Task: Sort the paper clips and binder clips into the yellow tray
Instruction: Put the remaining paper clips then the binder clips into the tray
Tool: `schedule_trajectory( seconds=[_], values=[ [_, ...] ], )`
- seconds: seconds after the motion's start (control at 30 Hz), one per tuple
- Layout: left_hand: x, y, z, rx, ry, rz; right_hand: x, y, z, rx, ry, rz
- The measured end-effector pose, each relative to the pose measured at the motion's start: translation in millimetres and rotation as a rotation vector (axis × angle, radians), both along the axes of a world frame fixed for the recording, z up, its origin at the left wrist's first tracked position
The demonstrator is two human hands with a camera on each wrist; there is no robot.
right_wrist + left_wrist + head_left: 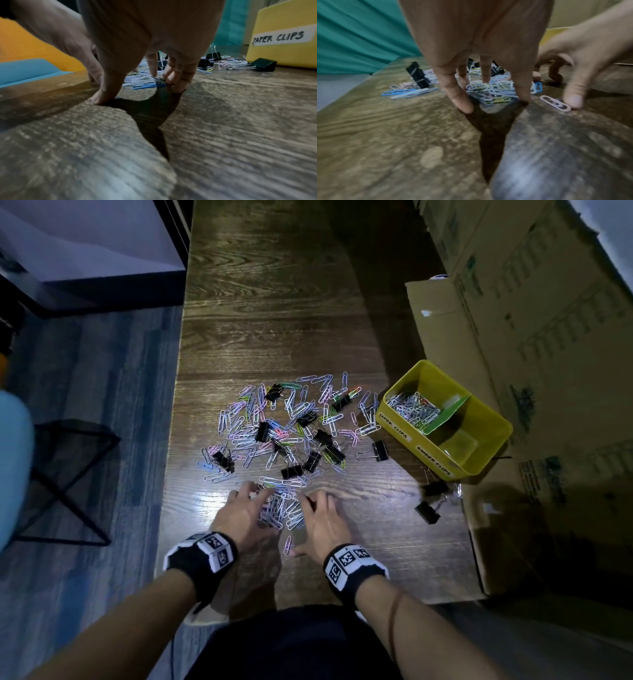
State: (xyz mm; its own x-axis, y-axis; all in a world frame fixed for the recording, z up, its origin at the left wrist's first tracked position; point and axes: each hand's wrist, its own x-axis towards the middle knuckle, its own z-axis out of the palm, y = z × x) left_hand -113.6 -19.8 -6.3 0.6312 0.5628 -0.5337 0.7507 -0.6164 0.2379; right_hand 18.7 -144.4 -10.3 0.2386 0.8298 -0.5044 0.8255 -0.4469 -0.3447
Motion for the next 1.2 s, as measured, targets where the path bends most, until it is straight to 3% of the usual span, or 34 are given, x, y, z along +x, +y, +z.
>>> schedule_trajectory(
  seconds=[0.17,0.43,0.57,0.7,0.83,1.0,1.2],
  values=[
    [5.0,-23.2,-14.8,-0.04,-0.217,-0.008,4.4,3.1,-2.0,0.028,0.073,0.028],
    [8.7,-19.7,-11.9,-0.092,-0.371,-0.051,14.6,4.1,-0.6,-0.003,0.033,0.108],
    [8.9,-9.5,-10.3,-0.161,-0.39,0.093,22.9,5.1,4.2,-0.071,0.071,0.115],
    [4.8,2.4,-11.0,-0.26,-0.357,0.34,40.4,6.0,-2.2,-0.101,0.143,0.063],
    [-1.2,14.4,-11.1,-0.46,-0.409,0.51,55.8,2.6,-3.3,0.019,0.286,-0.071],
    [6.1,22.6,0.9,-0.663,-0.475,0.721,71.3,-8.9,3.5,0.308,0.364,-0.179],
    [54.8,38.0,43.2,-0.723,-0.546,0.629,88.3,-25.3,23.0,0.579,0.422,-0.246]
  ],
)
